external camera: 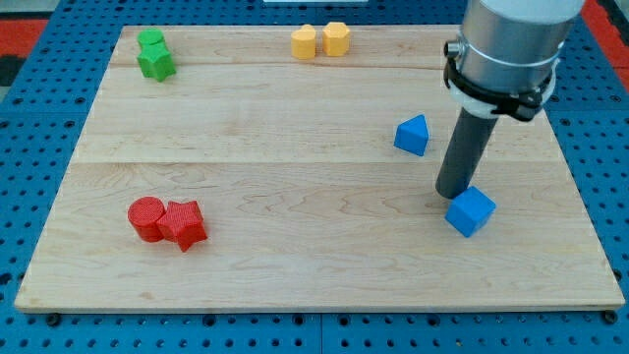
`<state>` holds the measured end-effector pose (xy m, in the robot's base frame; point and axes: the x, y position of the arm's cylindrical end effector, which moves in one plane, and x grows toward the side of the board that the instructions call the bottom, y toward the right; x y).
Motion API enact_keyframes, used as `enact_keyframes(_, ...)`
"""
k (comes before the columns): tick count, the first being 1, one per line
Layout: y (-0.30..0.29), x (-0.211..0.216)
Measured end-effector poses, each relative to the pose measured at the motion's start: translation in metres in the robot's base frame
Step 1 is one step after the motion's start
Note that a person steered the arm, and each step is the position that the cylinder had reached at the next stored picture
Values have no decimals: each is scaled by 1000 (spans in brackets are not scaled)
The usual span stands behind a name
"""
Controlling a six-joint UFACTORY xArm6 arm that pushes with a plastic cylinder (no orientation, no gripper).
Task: Place blue triangle left of blue cube
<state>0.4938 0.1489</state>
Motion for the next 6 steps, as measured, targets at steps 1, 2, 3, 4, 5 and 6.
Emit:
enact_keyframes(1,50,-45)
enact_keyframes(2,42,-108)
enact_keyframes(3,-34,-109)
enact_keyframes(4,-43,-88)
enact_keyframes(5,-81,-77)
enact_keyframes(6,-122,-85)
